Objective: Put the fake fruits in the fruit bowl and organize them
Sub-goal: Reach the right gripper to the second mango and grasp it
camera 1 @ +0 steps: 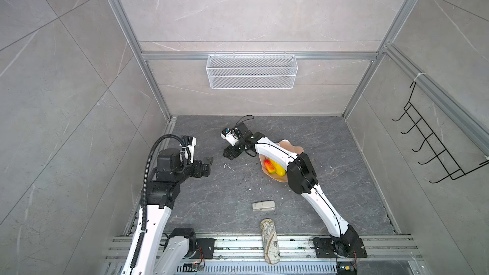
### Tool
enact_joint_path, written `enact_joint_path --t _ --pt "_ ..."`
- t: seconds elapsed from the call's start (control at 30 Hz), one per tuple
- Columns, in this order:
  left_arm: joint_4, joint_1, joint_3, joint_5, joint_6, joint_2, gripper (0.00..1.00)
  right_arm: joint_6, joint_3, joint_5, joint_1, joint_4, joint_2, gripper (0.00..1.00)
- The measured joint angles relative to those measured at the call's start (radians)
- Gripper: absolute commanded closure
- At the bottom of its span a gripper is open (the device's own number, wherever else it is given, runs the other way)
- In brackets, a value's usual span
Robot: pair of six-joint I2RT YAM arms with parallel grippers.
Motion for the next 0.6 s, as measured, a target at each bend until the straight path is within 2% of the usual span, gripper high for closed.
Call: enact_joint_path --t 0.3,0.6 --pt "0.000 0.000 0.000 0.000 0.006 -0.003 0.00 -0.001 0.023 0.001 0.000 -0.067 0.006 0.37" --pt "0.000 0.000 0.000 -0.001 0.006 -0.021 0.00 0.007 0.037 0.004 0.000 -0.100 0.013 0.52"
